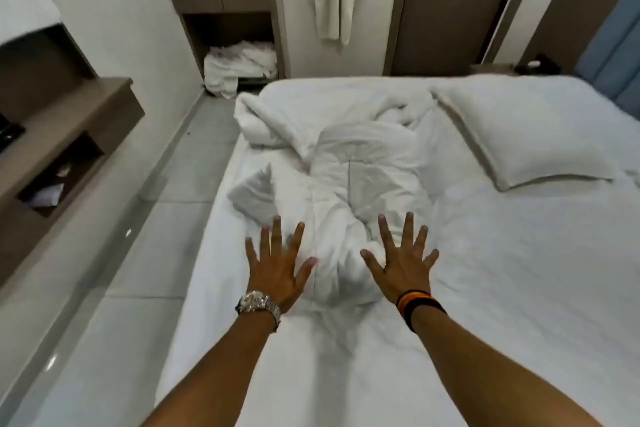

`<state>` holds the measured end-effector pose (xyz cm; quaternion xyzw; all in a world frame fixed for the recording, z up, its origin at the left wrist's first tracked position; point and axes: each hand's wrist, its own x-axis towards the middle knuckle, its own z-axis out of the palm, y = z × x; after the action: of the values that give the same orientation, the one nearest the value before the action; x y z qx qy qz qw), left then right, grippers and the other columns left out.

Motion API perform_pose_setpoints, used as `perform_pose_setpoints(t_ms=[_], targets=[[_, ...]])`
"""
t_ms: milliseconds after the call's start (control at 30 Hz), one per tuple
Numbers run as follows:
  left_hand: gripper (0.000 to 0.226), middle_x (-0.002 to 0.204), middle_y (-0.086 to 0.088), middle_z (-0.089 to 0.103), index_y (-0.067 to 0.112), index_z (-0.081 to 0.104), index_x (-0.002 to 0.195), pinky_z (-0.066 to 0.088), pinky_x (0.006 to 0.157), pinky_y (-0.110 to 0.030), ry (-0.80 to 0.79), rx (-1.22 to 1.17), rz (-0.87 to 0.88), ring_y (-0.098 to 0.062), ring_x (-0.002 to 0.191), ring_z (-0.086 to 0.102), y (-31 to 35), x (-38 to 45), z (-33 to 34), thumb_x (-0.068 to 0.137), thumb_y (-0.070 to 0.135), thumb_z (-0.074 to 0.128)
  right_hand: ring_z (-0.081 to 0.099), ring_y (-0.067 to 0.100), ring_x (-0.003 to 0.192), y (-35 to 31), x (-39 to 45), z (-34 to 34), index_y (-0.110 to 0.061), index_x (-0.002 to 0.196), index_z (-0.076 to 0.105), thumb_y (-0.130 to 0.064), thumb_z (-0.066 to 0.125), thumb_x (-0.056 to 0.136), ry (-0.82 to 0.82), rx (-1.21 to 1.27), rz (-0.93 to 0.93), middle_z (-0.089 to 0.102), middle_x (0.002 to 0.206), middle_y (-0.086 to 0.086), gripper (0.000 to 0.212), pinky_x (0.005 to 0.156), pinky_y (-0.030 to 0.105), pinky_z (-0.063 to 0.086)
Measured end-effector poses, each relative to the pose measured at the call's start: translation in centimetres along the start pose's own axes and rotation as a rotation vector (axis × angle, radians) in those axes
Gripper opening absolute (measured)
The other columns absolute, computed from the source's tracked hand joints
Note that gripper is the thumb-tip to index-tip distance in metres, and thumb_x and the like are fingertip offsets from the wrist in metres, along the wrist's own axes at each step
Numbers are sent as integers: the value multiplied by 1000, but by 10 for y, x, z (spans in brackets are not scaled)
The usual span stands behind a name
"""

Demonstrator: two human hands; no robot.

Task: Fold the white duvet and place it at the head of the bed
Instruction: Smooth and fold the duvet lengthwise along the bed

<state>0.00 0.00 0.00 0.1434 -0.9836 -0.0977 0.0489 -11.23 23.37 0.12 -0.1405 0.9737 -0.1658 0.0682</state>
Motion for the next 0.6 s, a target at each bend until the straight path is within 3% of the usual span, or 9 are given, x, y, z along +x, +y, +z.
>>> perform_pose_setpoints(t_ms=[67,133,200,267,433,600], targets=[[73,172,-2,-25,48,-4,163,6,121,-74,-25,-29,-55,-37,161,-1,-1,0,16,99,73,22,-22,46,157,2,9,19,-49,164,-10,-79,33,97,-57,38,11,-35,169,6,84,120,78,4],[75,170,-1,-32,49,2,163,18,118,-75,-31,-77,-129,-41,160,4,3,3,57,98,72,30,-26,45,156,21,27,55,-48,163,-11,-78,35,98,-153,57,27,-37,168,7,86,119,79,6],[77,169,-4,-33,46,10,164,44,106,-68,3,-118,-148,-46,151,26,10,7,76,97,72,34,-30,44,154,31,37,85,-48,163,-11,-79,36,97,-171,69,3,-38,168,7,87,118,80,8],[77,171,-6,-30,45,14,164,58,86,-57,25,-159,-120,-46,133,46,15,22,91,96,72,38,-30,44,154,36,50,107,-49,164,-9,-82,35,94,-151,72,-25,-35,170,5,88,117,79,8],[76,173,-9,-21,47,16,163,60,77,-51,-2,-160,-129,-43,113,58,29,50,126,96,71,44,3,45,158,39,69,137,-45,166,16,-79,40,95,-61,17,-75,4,176,6,82,117,74,21],[73,172,-16,8,51,13,162,54,60,-35,-72,-79,-208,-36,81,70,27,46,151,98,71,41,40,42,135,51,71,156,-35,149,55,-61,50,102,-17,-106,-99,46,151,10,54,101,60,42]])
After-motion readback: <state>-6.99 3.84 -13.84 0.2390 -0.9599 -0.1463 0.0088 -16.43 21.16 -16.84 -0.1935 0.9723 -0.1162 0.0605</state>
